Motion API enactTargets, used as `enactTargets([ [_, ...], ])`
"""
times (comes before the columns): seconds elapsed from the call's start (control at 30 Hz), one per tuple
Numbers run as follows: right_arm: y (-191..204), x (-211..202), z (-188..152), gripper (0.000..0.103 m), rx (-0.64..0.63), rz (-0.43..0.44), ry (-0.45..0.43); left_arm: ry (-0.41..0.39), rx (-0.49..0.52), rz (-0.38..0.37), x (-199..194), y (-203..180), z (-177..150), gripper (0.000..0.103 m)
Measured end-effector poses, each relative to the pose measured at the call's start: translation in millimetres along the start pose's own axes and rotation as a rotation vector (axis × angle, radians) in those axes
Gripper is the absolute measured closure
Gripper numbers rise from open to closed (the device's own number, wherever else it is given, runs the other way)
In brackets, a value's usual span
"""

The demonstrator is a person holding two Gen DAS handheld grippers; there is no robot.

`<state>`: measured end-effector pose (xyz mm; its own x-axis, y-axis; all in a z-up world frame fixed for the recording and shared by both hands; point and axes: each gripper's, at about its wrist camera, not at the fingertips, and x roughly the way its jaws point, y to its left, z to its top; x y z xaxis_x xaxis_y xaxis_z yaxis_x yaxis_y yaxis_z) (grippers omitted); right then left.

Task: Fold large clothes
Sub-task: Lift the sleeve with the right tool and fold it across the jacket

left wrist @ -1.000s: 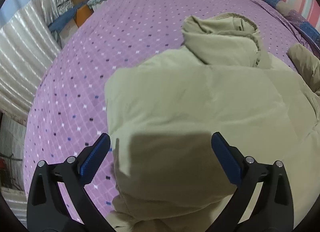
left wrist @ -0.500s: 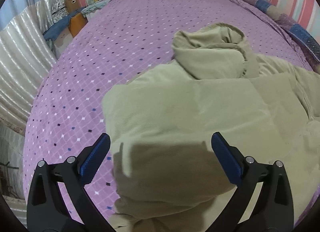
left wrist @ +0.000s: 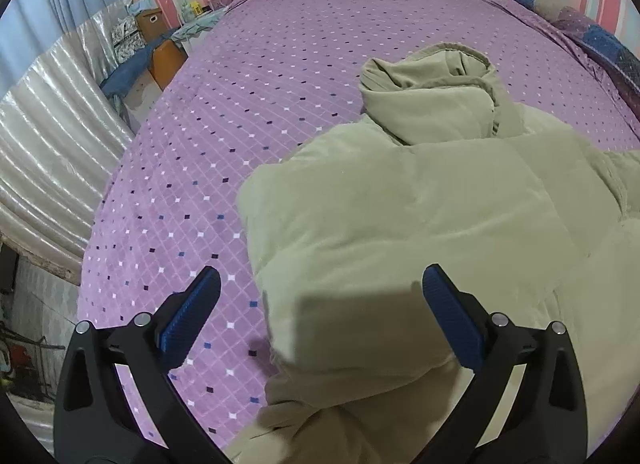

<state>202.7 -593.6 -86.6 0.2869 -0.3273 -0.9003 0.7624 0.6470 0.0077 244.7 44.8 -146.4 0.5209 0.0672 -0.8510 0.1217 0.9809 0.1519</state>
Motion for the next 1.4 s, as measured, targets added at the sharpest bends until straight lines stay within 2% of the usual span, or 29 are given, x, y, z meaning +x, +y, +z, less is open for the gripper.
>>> enactTargets([
  [0.13,-50,-4,-2,0.017,0.043,0.120,0.003,0.005,-0.034,-0.023,2,-1,3,0.003],
  [0.37,-112,8,-33,0.016,0.080,0.385,-0.015,0.030,-0.057,-0.039,7,-4,-1,0.003],
  [0.43,-121,5,-36,0.016,0.101,0.410,-0.034,0.031,-0.059,-0.029,7,-3,0,0.003],
  [0.53,-140,-5,-33,0.016,0.135,0.388,-0.096,0.037,-0.075,-0.022,8,2,1,0.003],
  [0.6,-146,-5,-30,0.016,0.087,0.313,-0.115,0.034,-0.084,-0.021,6,5,1,0.003],
  [0.67,-144,9,-33,0.016,0.006,0.238,-0.080,0.032,-0.088,-0.018,6,7,0,0.003],
  [0.73,-143,31,-42,0.016,-0.052,0.208,-0.028,0.039,-0.098,-0.017,7,8,-3,0.003],
  [0.8,-150,50,-50,0.016,-0.034,0.229,0.016,0.051,-0.103,-0.014,9,8,-5,0.003],
  [0.87,-161,79,-60,0.016,0.056,0.307,0.089,0.063,-0.103,-0.004,11,6,-8,0.003],
  [0.9,-164,88,-64,0.025,0.102,0.352,0.111,0.067,-0.101,0.001,11,5,-9,0.003],
  [0.93,-171,96,-67,0.062,0.177,0.437,0.110,0.069,-0.096,0.004,11,3,-9,0.003],
  [0.97,-174,96,-66,0.082,0.208,0.471,0.101,0.068,-0.089,0.009,10,2,-9,0.003],
  [1.0,-175,93,-64,0.089,0.224,0.463,0.085,0.065,-0.081,0.016,9,0,-8,0.003],
  [1.03,-176,84,-58,0.093,0.216,0.420,0.054,0.059,-0.065,0.029,6,-3,-6,0.003],
  [1.1,-181,56,-37,0.095,0.168,0.271,-0.027,0.047,-0.043,0.046,2,-6,-3,0.003],
  [1.17,-198,27,-13,0.095,0.173,0.190,-0.089,0.033,-0.027,0.049,-4,-8,0,0.003],
  [1.23,-214,16,9,0.095,0.174,0.224,-0.057,0.026,-0.021,0.048,-7,-8,2,0.003],
  [1.3,-216,21,28,0.091,0.111,0.197,0.024,0.028,-0.019,0.047,-6,-9,2,0.003],
  [1.37,-224,26,32,0.074,0.113,0.131,0.062,0.036,-0.022,0.049,-2,-10,1,0.003],
  [1.4,-232,25,31,0.047,0.139,0.125,0.037,0.042,-0.026,0.046,1,-11,0,0.003],
])
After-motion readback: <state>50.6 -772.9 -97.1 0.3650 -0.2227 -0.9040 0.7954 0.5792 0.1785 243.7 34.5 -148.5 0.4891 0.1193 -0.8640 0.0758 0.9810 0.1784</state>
